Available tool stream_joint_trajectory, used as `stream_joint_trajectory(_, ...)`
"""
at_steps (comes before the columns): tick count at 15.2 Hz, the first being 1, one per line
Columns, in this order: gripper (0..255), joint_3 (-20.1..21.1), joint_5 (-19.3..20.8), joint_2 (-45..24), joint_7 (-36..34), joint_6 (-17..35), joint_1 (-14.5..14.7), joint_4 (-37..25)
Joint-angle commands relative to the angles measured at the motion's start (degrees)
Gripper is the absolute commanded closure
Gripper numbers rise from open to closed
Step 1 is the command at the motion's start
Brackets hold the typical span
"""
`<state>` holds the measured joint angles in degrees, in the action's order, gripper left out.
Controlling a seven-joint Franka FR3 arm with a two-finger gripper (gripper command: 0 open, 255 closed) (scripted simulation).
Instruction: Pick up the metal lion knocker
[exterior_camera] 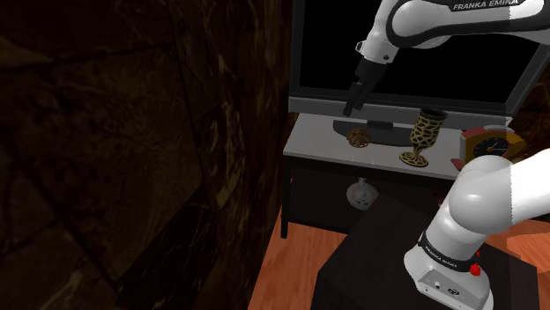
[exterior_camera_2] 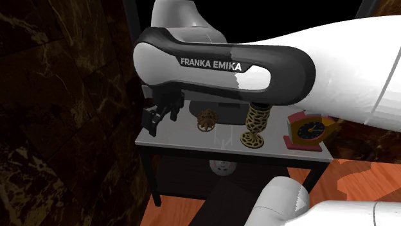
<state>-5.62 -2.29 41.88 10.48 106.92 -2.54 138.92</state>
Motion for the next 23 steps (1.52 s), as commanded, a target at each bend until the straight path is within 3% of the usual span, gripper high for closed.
stream_joint_trajectory(1,0,-1.3,0.8,-1.7,0.3,3.5,-1.3,1.1)
stream_joint_trajectory(14,0,-10.9,3.2,-16.9,2.8,24.6,-7.9,3.2)
stream_joint_trajectory(23,0,-18.6,-1.8,-31.0,7.5,37.3,-9.7,-0.4)
